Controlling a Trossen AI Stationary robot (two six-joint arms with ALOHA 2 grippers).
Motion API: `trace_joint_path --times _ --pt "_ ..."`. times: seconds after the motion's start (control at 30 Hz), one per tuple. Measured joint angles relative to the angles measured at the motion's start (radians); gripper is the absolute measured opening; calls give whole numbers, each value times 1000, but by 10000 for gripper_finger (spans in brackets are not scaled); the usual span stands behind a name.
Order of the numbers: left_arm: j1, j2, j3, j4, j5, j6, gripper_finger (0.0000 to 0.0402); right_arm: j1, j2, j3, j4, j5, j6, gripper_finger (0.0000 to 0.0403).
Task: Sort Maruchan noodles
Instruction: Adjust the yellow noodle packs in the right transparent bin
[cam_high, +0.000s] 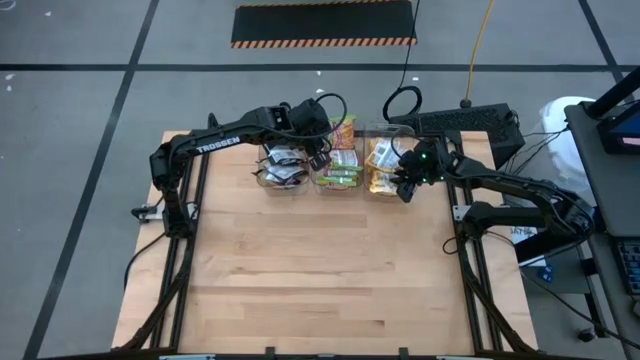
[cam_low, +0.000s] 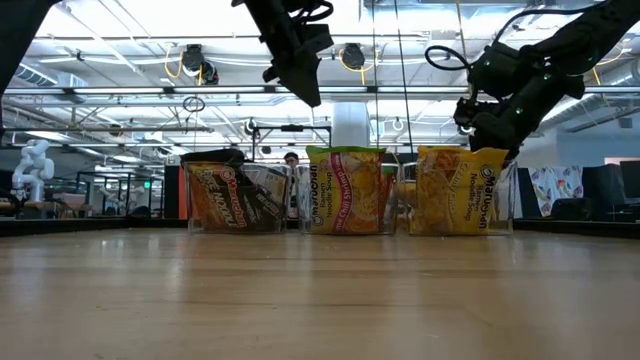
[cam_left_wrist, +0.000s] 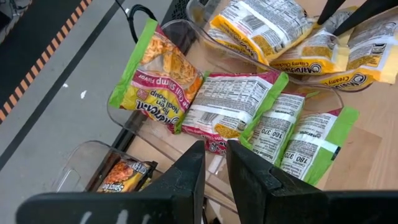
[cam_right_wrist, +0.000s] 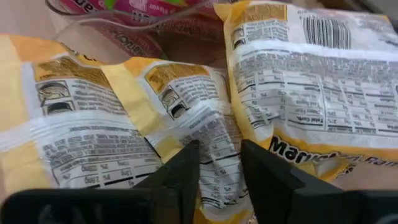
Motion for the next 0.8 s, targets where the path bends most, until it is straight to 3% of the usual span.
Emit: trace_joint_path --times 0.3,0.8 --pt "0 0 0 0 0 6 74 0 -6 0 3 -108 9 7" --pt "0 0 0 0 0 23 74 -1 -64 59 -23 -211 25 0"
